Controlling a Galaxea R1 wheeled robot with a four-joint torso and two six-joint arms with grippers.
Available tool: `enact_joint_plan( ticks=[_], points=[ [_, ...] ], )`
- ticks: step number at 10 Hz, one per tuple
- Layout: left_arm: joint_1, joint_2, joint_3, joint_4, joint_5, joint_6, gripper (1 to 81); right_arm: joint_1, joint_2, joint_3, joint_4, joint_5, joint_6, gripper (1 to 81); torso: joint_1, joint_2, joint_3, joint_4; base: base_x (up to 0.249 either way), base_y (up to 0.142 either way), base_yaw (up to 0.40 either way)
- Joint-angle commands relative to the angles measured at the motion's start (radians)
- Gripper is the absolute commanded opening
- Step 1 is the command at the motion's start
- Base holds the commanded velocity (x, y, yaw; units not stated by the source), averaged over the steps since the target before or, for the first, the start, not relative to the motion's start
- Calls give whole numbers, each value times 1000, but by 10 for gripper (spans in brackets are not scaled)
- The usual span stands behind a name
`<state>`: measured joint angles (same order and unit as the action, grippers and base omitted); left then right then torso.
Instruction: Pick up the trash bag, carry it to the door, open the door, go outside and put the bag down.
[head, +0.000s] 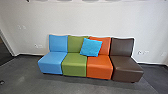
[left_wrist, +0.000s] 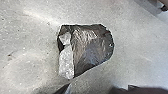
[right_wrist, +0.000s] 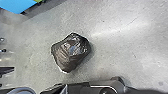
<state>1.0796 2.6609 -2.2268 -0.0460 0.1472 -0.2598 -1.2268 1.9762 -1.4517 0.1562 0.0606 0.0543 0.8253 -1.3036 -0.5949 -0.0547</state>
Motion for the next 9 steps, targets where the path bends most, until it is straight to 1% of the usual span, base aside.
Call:
enact_joint_plan(
  ticks=[1,2,3,4,5,6,9],
  points=[
    [-112,-15,9,-24,75,-3,811,65,-61,22,9,-42,4,811,61,-95,0,0,0,0,0],
    [-122,-13,9,-32,84,-4,811,65,-63,24,11,-42,4,811,83,-130,0,0,0,0,0],
    [-123,-11,7,-32,84,-4,811,66,-61,24,11,-42,4,811,104,-163,-94,0,0,0,0],
    [-125,-13,4,-32,84,-4,811,71,-61,24,11,-42,4,811,122,-192,-97,0,0,0,0],
    [-131,-19,4,-35,84,-4,811,77,-64,30,11,-42,4,811,138,-218,-111,0,0,0,0],
    [-132,-22,4,-40,86,-4,811,80,-64,31,11,-42,4,811,155,-244,-135,0,0,0,0],
    [-132,-13,4,-38,86,-4,811,82,-72,34,14,-42,4,811,218,-343,-229,0,0,0,0]
  ],
)
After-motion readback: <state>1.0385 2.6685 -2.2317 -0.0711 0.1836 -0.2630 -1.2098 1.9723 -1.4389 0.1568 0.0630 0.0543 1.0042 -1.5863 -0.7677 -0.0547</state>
